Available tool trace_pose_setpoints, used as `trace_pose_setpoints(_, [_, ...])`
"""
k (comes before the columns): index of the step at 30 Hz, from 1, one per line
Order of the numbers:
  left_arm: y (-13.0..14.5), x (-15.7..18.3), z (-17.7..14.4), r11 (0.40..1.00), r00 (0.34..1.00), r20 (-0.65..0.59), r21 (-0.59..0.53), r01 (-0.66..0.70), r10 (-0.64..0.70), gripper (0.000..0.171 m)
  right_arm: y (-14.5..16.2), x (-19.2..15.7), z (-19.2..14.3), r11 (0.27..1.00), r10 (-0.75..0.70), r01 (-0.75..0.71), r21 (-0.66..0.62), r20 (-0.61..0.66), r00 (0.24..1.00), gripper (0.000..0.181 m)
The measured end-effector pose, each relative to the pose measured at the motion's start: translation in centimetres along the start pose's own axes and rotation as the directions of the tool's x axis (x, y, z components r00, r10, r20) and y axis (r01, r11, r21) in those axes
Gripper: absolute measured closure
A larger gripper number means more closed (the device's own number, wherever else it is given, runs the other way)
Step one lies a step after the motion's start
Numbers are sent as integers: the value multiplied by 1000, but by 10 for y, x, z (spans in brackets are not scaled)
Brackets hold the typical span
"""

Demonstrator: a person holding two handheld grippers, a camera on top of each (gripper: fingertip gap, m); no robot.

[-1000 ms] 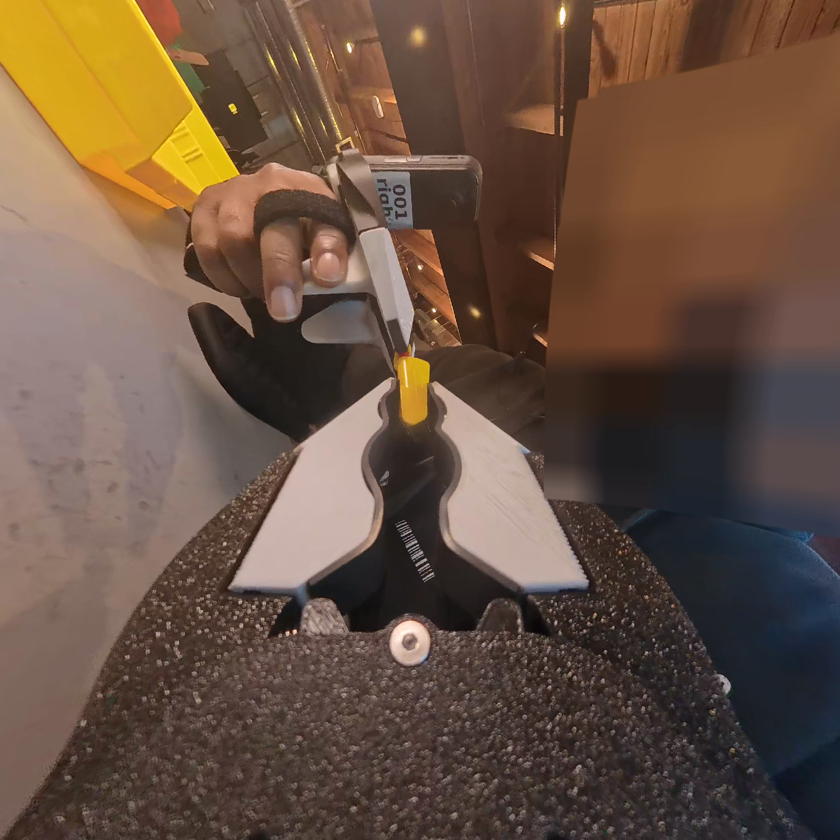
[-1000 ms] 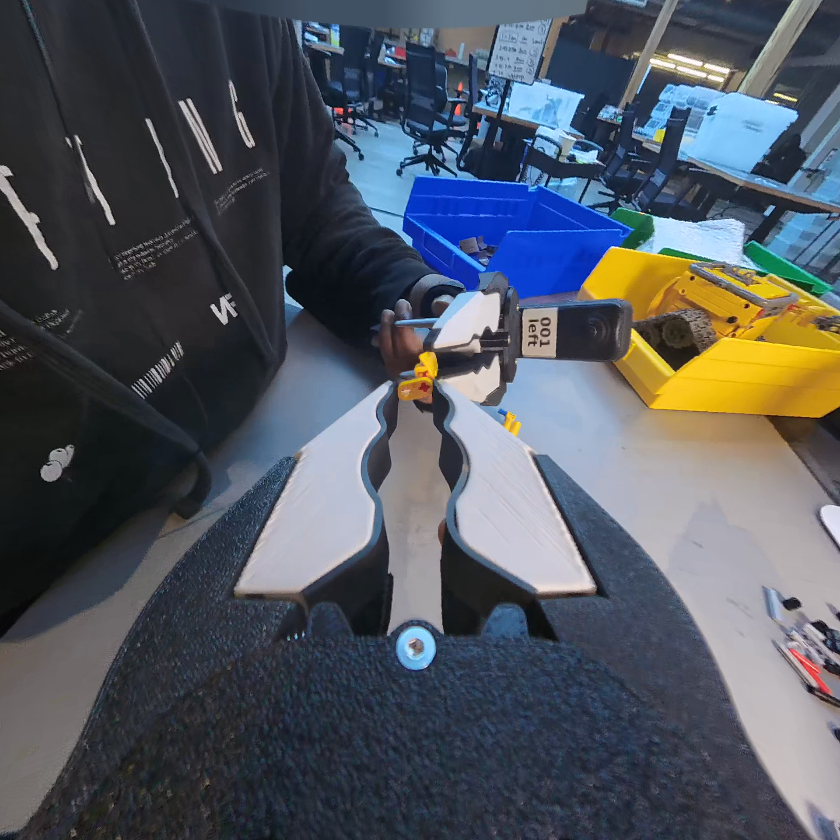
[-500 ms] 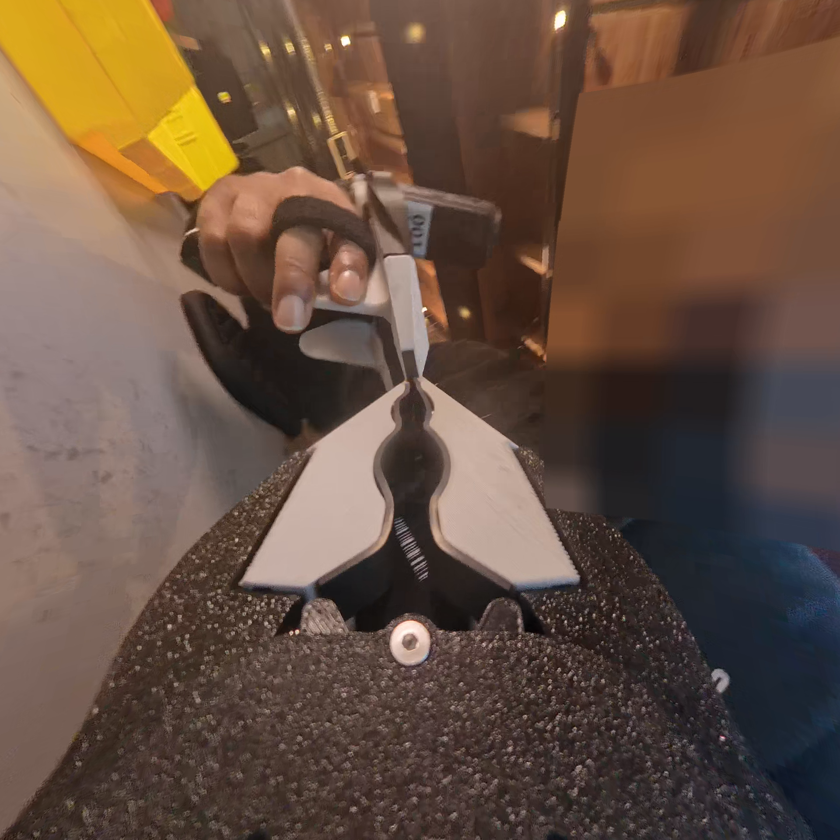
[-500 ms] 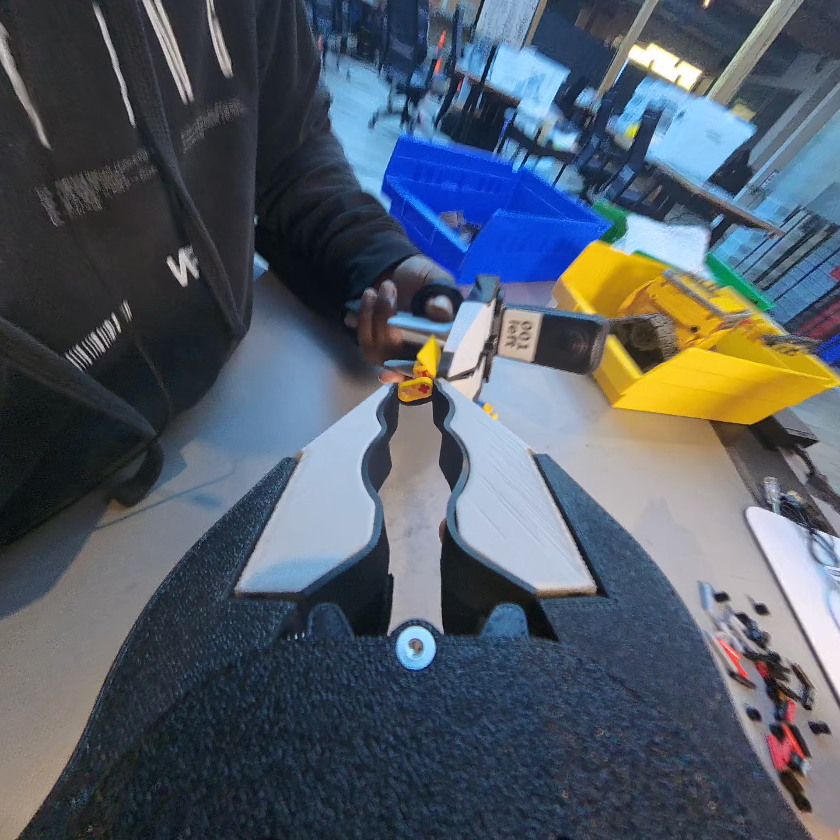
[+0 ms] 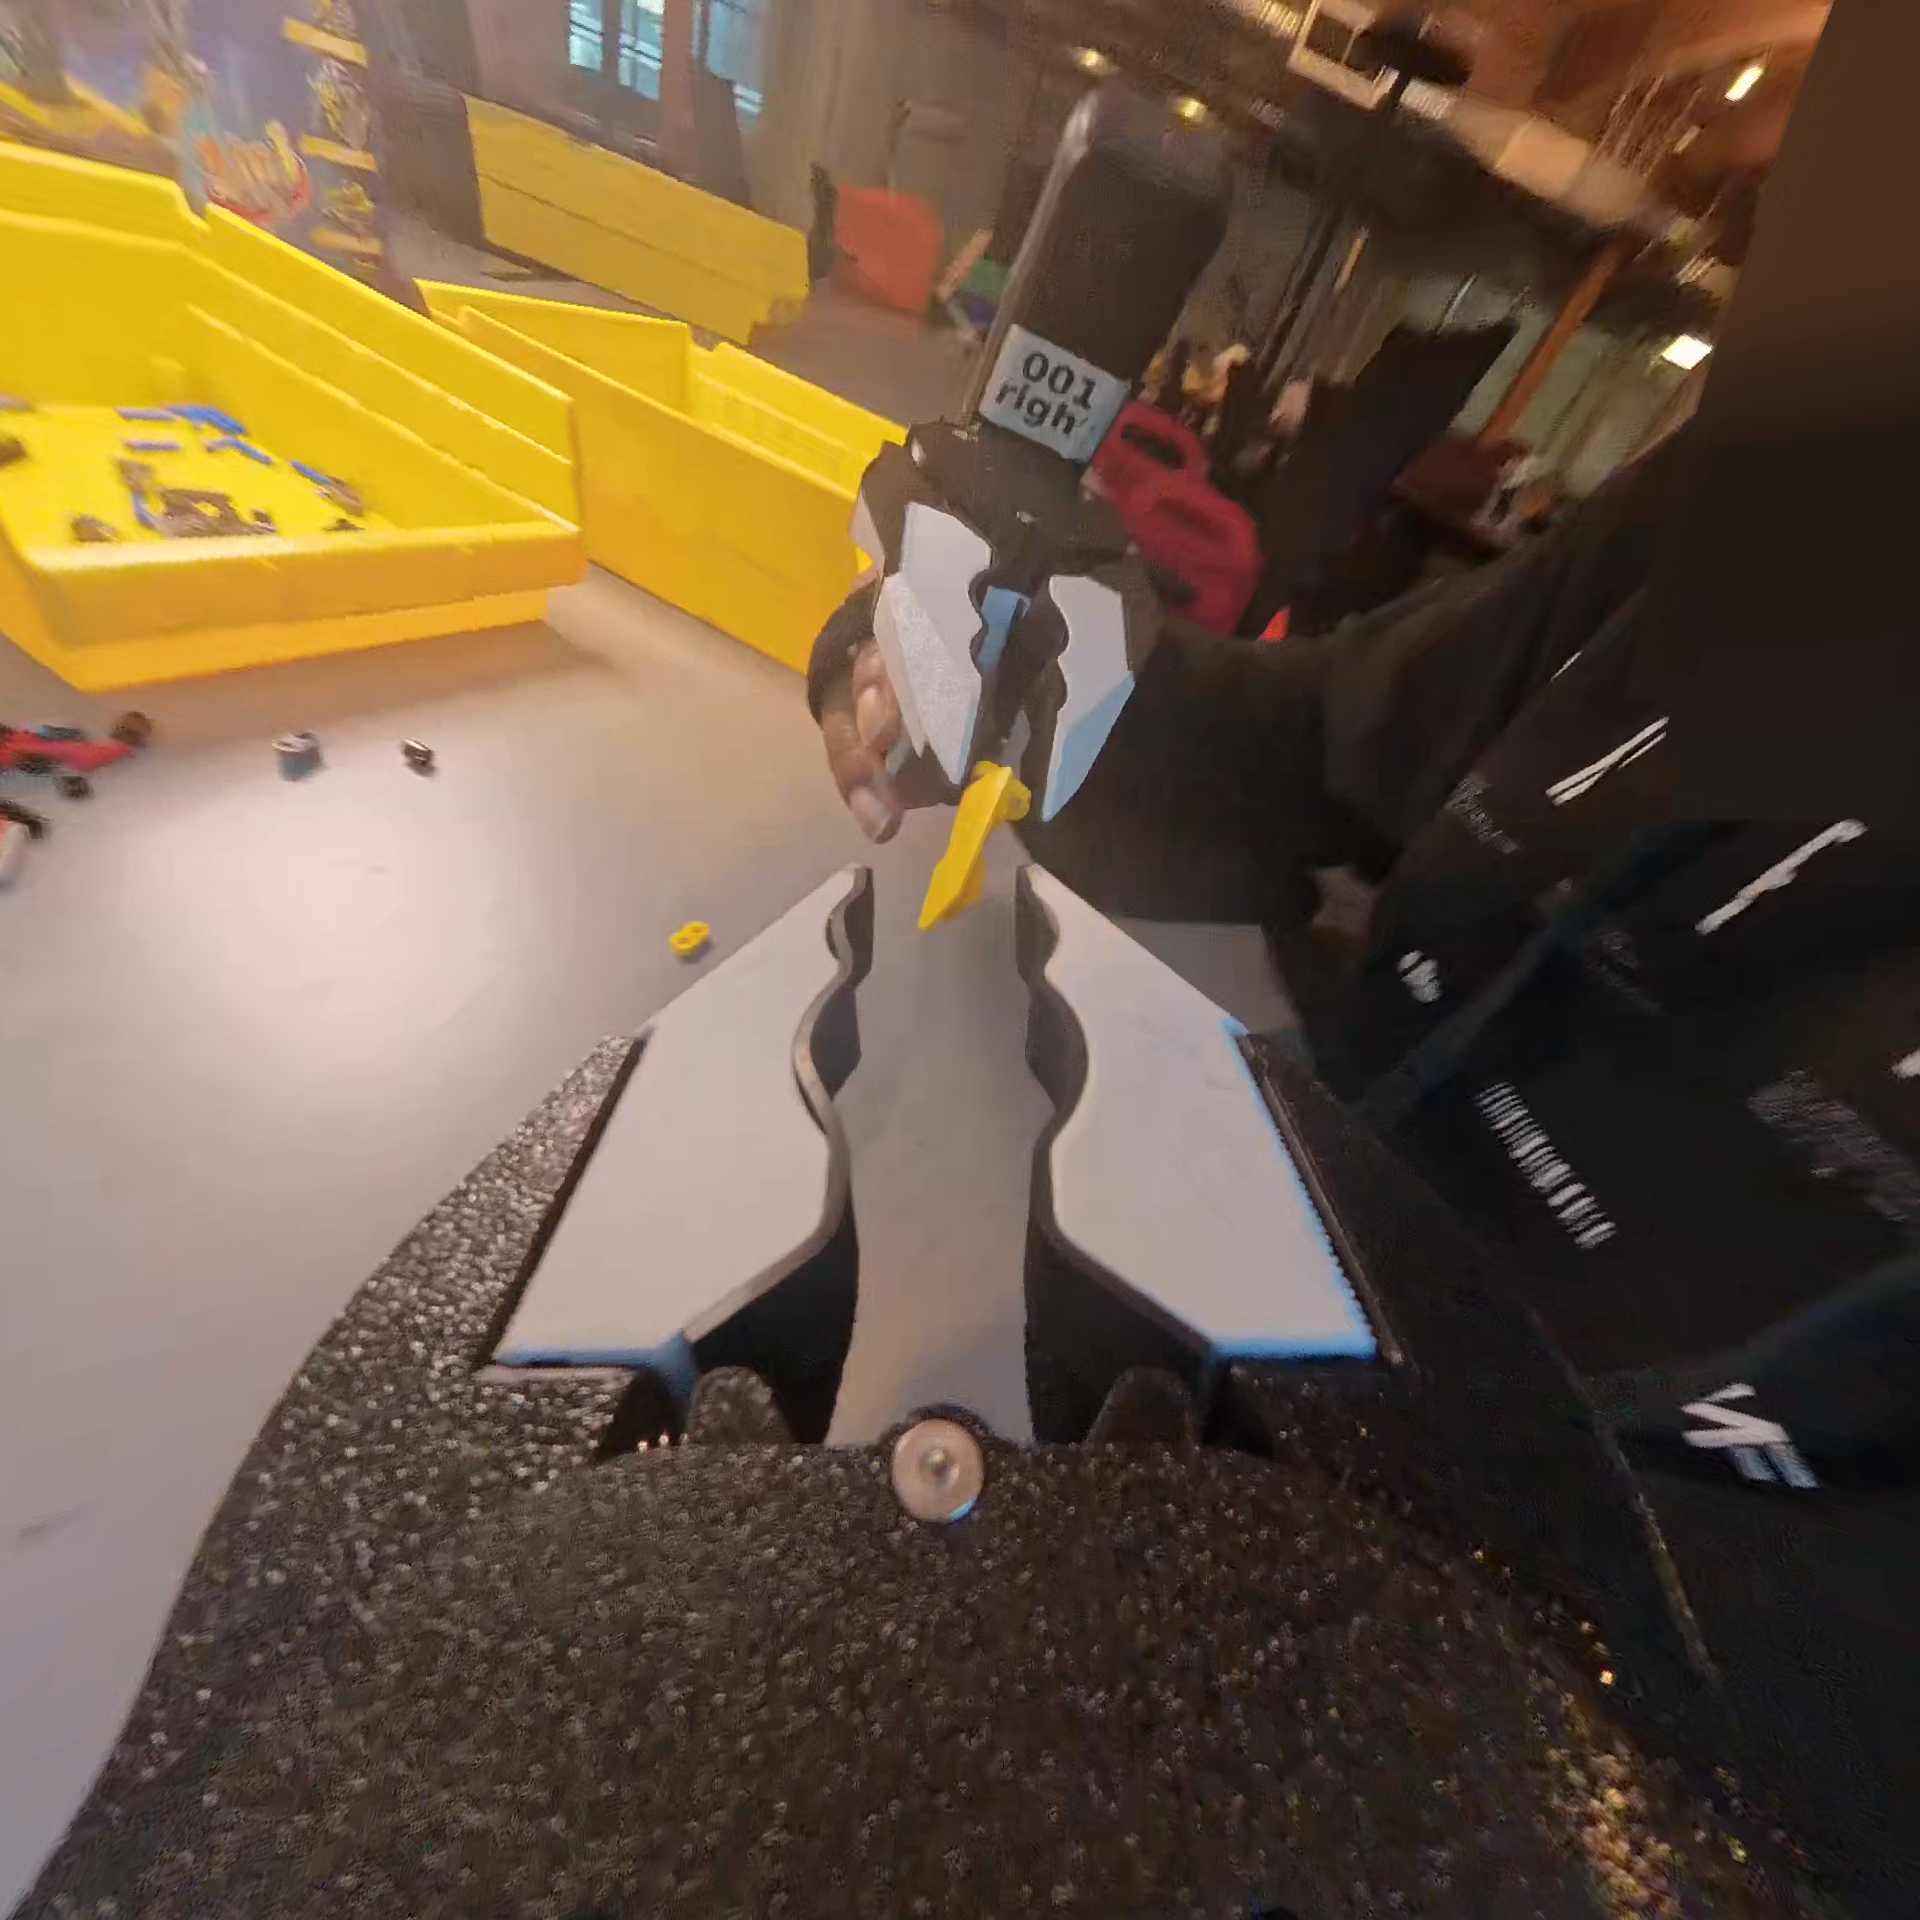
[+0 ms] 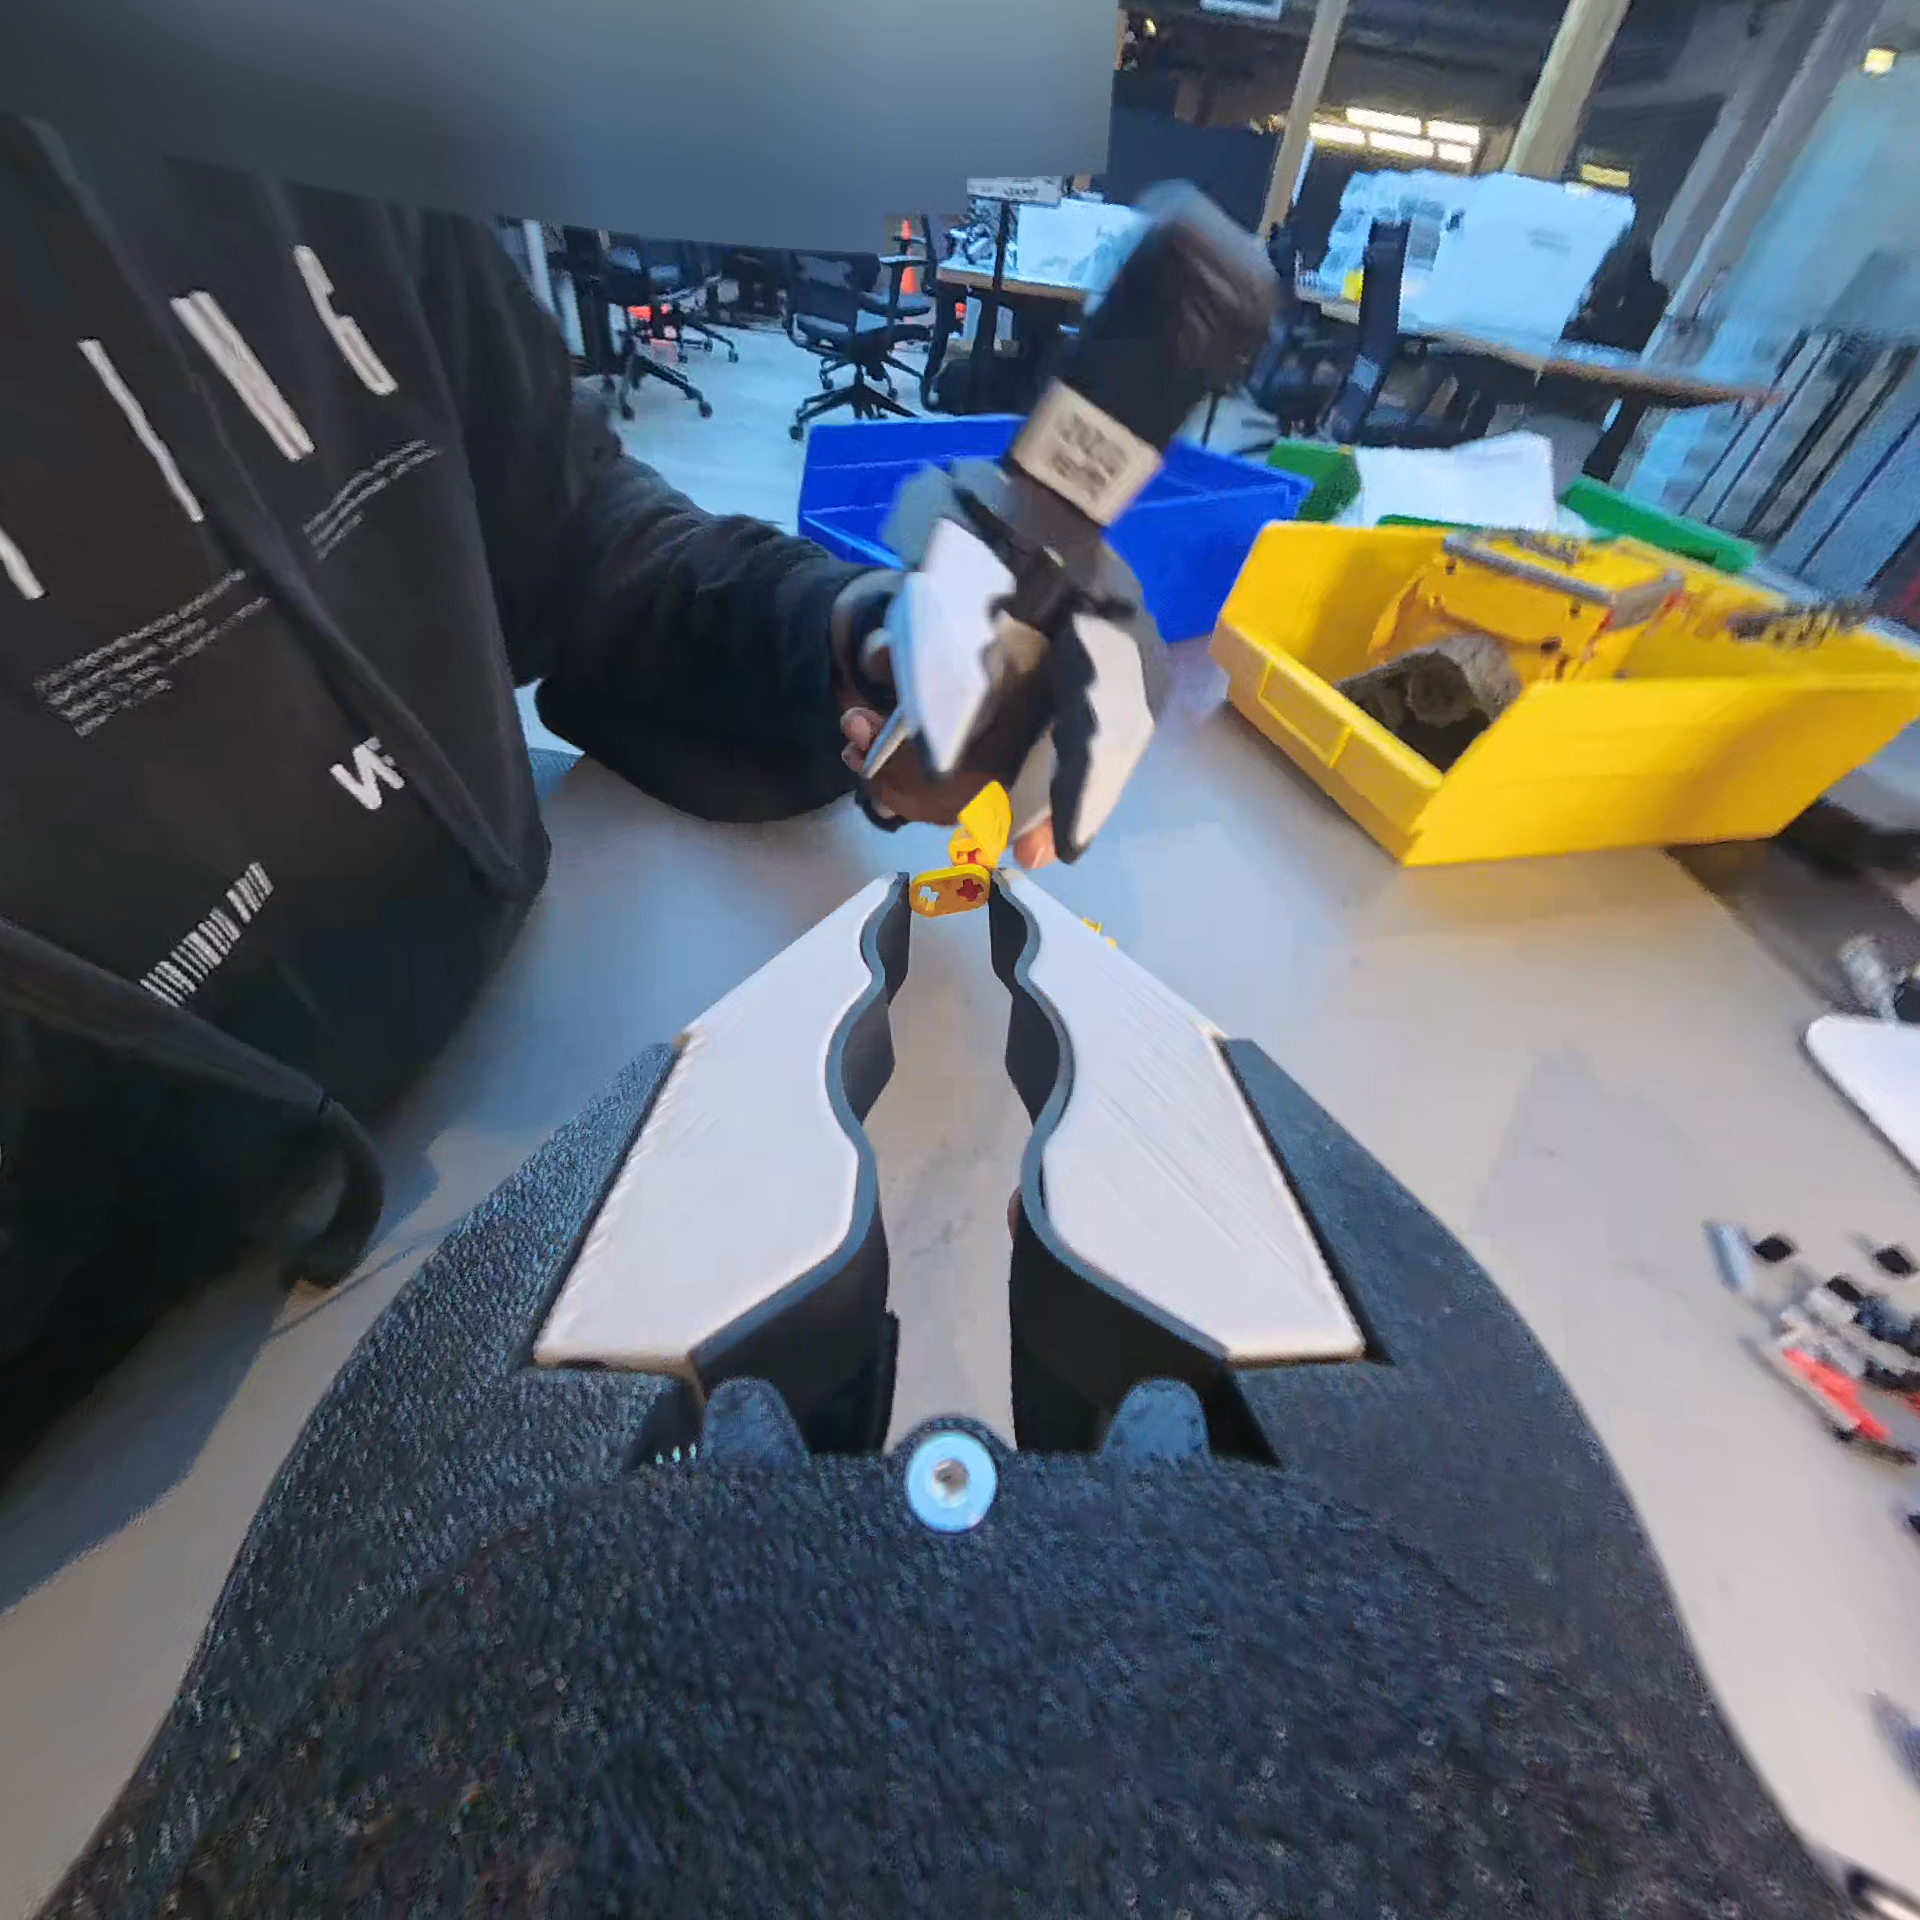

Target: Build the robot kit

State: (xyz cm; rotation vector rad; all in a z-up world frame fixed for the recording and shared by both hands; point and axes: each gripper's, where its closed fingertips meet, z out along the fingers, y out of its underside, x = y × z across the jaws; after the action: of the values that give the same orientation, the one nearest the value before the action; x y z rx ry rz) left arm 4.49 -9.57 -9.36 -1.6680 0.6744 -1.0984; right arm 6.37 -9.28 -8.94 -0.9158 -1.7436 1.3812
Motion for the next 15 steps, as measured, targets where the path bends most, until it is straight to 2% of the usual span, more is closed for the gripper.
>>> trace_pose_setpoints(3, [8,-4,6,977,971,122,-91,-193,203,161,9,2,5,995,102,-101,-22,22,995,166])
trace_pose_setpoints(6, [19,-3,12,955,954,133,-164,-245,268,165,12,-1,11,985,174,-173,-28,49,984,166])
trace_pose_setpoints(15, [31,-4,12,976,988,81,-186,-116,133,166,25,-5,16,977,177,-171,-125,40,983,166])
